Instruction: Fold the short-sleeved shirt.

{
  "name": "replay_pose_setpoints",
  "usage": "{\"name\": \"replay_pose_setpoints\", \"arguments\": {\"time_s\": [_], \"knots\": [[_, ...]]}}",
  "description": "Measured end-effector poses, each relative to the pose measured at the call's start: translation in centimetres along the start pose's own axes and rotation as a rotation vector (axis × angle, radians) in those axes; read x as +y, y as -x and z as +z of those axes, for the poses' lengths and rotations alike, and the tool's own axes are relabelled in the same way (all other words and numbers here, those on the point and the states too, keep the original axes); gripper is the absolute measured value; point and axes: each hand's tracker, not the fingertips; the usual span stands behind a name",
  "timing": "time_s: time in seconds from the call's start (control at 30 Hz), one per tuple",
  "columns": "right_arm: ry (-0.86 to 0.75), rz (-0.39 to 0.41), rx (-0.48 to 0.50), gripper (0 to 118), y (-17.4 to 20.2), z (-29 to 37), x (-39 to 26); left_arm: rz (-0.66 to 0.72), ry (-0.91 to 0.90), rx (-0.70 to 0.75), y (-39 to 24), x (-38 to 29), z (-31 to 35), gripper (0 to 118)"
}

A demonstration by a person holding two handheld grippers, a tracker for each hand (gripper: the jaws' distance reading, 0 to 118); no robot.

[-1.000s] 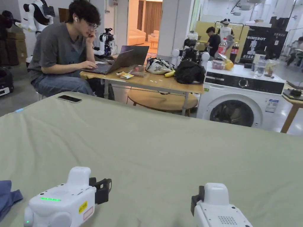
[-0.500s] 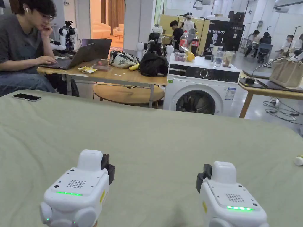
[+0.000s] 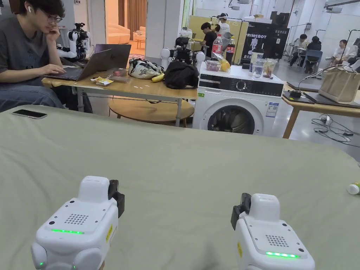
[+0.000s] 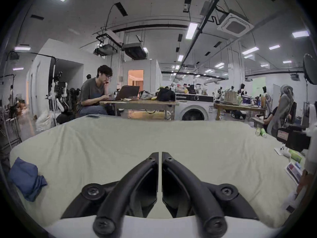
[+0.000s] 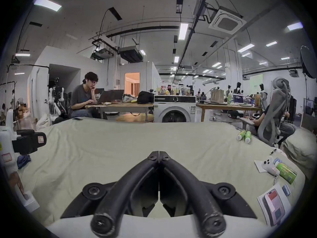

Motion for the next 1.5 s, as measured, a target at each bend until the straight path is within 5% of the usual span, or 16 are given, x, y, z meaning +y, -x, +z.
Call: {"name": "replay_pose_setpoints", "arguments": {"time_s": [0.53, 0.6, 0.67, 0.73, 0.83, 1.33, 1.5], "knots": [[0.002, 0.022, -0.015, 0, 0.3, 0.0, 0.3, 0.011, 0.002, -0.005, -0.6, 0.4, 0.2, 0], [0.001, 0.012, -0.013, 0, 0.1, 0.0, 0.6, 0.015, 0.004, -0.013, -0.5, 0.5, 0.2, 9], [0.003, 0.001, -0.017, 2, -0.3, -0.2, 0.6, 0.011, -0.002, -0.005, -0.3, 0.5, 0.1, 35], [-0.01, 0.0, -0.053, 31, -0.3, -0.2, 0.6, 0.007, -0.012, 0.004, -0.3, 0.6, 0.1, 56], [-0.01, -0.017, -0.056, 70, -0.8, -0.2, 0.9, -0.001, -0.018, 0.006, -0.2, 0.8, 0.0, 64], [-0.025, -0.052, -0.037, 80, -1.3, -0.7, 0.9, 0.001, -0.019, -0.007, 0.1, 0.5, -0.8, 68], [-0.01, -0.18, 0.034, 80, -1.9, -0.8, 1.3, -0.005, -0.029, -0.011, 0.3, 0.6, -0.5, 68]]}}
